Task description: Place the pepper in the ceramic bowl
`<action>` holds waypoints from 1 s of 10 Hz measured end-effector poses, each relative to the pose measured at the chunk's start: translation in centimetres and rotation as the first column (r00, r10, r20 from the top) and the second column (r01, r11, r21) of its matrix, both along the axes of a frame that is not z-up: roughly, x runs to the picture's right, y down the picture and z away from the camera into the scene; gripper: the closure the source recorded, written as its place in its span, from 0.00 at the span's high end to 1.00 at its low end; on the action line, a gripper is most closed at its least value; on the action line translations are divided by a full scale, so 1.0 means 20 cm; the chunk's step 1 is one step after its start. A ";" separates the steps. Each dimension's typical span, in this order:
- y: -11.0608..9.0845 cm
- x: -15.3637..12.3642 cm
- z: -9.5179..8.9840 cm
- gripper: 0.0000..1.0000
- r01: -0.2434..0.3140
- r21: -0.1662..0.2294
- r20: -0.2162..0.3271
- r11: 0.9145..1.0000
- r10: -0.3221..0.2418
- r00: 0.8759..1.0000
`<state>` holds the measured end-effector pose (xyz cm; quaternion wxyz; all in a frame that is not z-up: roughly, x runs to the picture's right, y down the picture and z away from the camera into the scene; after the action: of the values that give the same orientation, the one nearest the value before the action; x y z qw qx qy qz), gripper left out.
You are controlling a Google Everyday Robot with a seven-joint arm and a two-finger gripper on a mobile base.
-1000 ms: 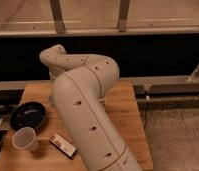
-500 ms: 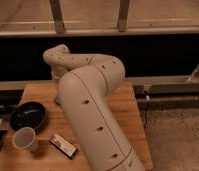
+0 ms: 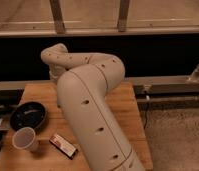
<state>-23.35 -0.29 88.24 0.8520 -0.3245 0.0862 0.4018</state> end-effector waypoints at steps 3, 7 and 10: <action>0.03 -0.23 -0.09 0.35 0.063 -0.005 0.133 0.998 -0.062 0.989; 0.13 -0.56 -0.26 0.35 0.149 -0.014 0.364 0.989 -0.134 0.922; 0.25 -0.75 -0.37 0.34 0.208 -0.049 0.492 0.977 -0.157 0.856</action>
<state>-38.42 4.79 80.78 0.8631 -0.4476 -0.0799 0.2199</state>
